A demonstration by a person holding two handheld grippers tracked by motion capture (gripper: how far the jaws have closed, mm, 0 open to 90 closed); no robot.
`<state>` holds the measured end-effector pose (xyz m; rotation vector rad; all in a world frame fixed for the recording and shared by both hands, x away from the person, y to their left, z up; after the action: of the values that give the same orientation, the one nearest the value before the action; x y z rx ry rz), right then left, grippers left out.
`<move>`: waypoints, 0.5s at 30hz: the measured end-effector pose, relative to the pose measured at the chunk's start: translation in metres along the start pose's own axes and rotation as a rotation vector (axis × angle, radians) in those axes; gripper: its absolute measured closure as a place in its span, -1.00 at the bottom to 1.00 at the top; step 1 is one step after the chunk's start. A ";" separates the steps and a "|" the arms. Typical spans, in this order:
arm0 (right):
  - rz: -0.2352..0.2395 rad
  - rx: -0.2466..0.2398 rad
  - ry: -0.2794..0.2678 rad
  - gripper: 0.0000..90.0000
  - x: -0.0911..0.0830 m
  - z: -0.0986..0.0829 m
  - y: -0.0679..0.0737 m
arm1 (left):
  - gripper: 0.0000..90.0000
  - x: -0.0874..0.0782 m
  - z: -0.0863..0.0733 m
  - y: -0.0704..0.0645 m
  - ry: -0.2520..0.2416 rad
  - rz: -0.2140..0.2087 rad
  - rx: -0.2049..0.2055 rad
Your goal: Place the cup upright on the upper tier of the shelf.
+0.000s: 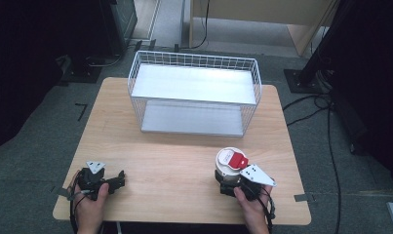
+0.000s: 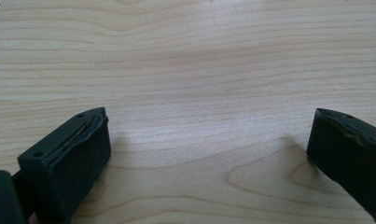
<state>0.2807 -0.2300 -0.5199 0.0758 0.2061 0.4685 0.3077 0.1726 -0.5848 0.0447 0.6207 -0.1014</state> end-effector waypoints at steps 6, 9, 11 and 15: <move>0.040 0.013 -0.010 -0.82 0.003 0.003 0.004 | -1.00 0.000 0.000 0.000 0.000 0.000 0.000; 0.044 0.024 -0.023 -0.82 0.005 0.006 0.004 | -1.00 0.000 0.000 0.000 0.000 0.000 0.000; 0.044 0.028 -0.033 -0.82 0.006 0.010 0.004 | -1.00 0.000 0.000 0.000 -0.001 -0.001 0.001; 0.048 0.042 -0.051 -0.82 0.009 0.019 0.007 | -1.00 -0.001 0.000 -0.001 0.001 -0.004 0.002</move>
<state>0.2894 -0.2208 -0.5020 0.1344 0.1642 0.5091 0.3069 0.1719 -0.5849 0.0459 0.6221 -0.1056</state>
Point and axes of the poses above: each handheld gripper's, and its own axes: x roughly forward along the jaws, z roughly out of its top, y roughly to its left, the point moved 9 cm from there along x, roughly forward along the jaws, and after that the axes turned 11 degrees about -y, right-handed, at the moved point
